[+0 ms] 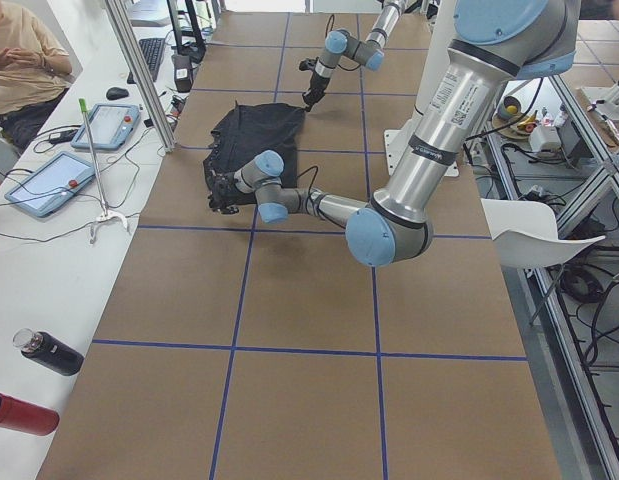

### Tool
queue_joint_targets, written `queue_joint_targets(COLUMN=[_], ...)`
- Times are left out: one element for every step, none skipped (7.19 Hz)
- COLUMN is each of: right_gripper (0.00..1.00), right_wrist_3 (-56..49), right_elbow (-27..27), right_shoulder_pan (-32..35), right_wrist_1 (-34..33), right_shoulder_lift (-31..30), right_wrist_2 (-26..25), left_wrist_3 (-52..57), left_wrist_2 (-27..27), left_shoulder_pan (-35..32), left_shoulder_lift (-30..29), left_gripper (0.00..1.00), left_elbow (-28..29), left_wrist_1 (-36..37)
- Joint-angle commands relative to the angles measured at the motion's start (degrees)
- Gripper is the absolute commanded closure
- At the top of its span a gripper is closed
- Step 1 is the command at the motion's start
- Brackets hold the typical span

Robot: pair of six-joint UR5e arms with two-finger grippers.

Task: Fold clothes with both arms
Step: 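Grasp the shirt's side edge with the right gripper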

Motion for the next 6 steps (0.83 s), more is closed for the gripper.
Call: queue_joint_targets(right_gripper=[1.00, 1.00, 0.66, 0.42, 0.39, 0.39], right_wrist_3=[-0.1, 0.4, 0.5, 0.5, 0.5, 0.5], right_elbow=[2.9, 2.7, 2.3, 1.5, 0.7, -1.3], right_shoulder_pan=[0.4, 0.0, 0.6, 1.0, 1.2, 1.5], right_wrist_1=[-0.2, -0.2, -0.2, -0.1, -0.1, -0.1], right_shoulder_lift=[-1.9, -2.4, -2.4, -1.9, -1.4, 0.8], right_wrist_2=[1.1, 0.3, 0.2, 0.2, 0.2, 0.2], left_wrist_3=[0.0, 0.0, 0.0, 0.1, 0.1, 0.1], left_wrist_2=[0.0, 0.0, 0.1, 0.1, 0.1, 0.1], left_shoulder_pan=[0.0, 0.0, 0.0, 0.0, 0.0, 0.0], left_shoulder_lift=[0.0, 0.0, 0.0, 0.0, 0.1, 0.1], left_gripper=[0.49, 0.49, 0.49, 0.49, 0.49, 0.49], left_elbow=[0.0, 0.1, 0.2, 0.2, 0.2, 0.2], left_wrist_1=[0.0, 0.0, 0.0, 0.0, 0.0, 0.1])
